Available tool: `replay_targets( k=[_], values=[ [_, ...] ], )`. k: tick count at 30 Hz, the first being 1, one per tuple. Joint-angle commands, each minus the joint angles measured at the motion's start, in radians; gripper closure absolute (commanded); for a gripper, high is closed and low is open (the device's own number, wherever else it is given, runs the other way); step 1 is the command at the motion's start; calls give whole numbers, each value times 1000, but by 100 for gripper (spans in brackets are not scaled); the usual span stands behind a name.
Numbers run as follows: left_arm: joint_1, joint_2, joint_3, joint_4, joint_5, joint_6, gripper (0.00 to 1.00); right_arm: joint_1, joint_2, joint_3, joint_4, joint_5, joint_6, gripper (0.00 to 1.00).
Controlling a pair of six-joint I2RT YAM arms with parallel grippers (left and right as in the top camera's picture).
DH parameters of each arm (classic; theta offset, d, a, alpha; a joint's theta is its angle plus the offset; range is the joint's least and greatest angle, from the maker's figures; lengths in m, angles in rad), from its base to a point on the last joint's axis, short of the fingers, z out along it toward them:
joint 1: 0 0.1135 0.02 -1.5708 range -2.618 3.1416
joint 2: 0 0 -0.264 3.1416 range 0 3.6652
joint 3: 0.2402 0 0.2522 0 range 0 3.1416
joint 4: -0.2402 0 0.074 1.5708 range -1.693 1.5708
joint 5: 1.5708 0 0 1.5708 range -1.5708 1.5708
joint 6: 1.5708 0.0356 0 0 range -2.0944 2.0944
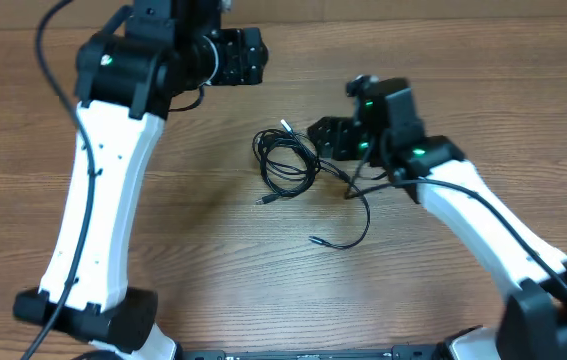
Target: Untangle cables
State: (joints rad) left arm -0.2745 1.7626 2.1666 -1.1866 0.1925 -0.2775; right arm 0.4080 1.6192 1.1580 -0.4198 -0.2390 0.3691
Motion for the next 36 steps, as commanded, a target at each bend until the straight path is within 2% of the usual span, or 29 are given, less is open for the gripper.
replay_targets(
  k=[1, 3, 7, 8, 11, 14, 20, 23, 28, 29, 30, 32, 33, 36],
  values=[
    [-1, -31, 22, -14, -72, 8, 20, 51, 68, 21, 8, 3, 142, 27],
    [-1, -31, 21, -30, -72, 8, 20, 81, 111, 21, 31, 3, 229, 27],
    [-1, -31, 22, -42, -72, 8, 19, 118, 132, 21, 57, 2, 244, 8],
    [-1, -31, 21, -44, -72, 9, 19, 132, 132, 21, 66, 2, 171, 7],
    [-1, -31, 22, -49, -69, 8, 17, 176, 140, 21, 55, 3, -180, 7],
    [-1, -31, 21, -63, -69, 8, 14, 198, 145, 21, 7, 41, -401, 7],
    [-1, -31, 21, -85, -69, 9, 12, 197, 156, 21, 5, 201, -630, 23],
    [-1, -31, 22, -92, -69, 9, 12, 197, 158, 21, 20, 243, -765, 25],
    [-1, -31, 21, -114, -70, 14, 12, 197, 165, 21, 20, 289, -822, 29],
    [-1, -31, 21, -117, -70, 17, 12, 197, 168, 20, 19, 286, -817, 31],
    [-1, -31, 21, -119, -70, 20, 12, 197, 173, 20, 21, 282, -809, 38],
    [-1, -31, 21, -119, -70, 20, 12, 197, 185, 20, 26, 275, -779, 81],
    [-1, -31, 21, -119, -70, 20, 12, 197, 190, 20, 31, 275, -757, 96],
    [-1, -31, 21, -122, -70, 20, 12, 197, 205, 19, 40, 275, -710, 96]
  ],
)
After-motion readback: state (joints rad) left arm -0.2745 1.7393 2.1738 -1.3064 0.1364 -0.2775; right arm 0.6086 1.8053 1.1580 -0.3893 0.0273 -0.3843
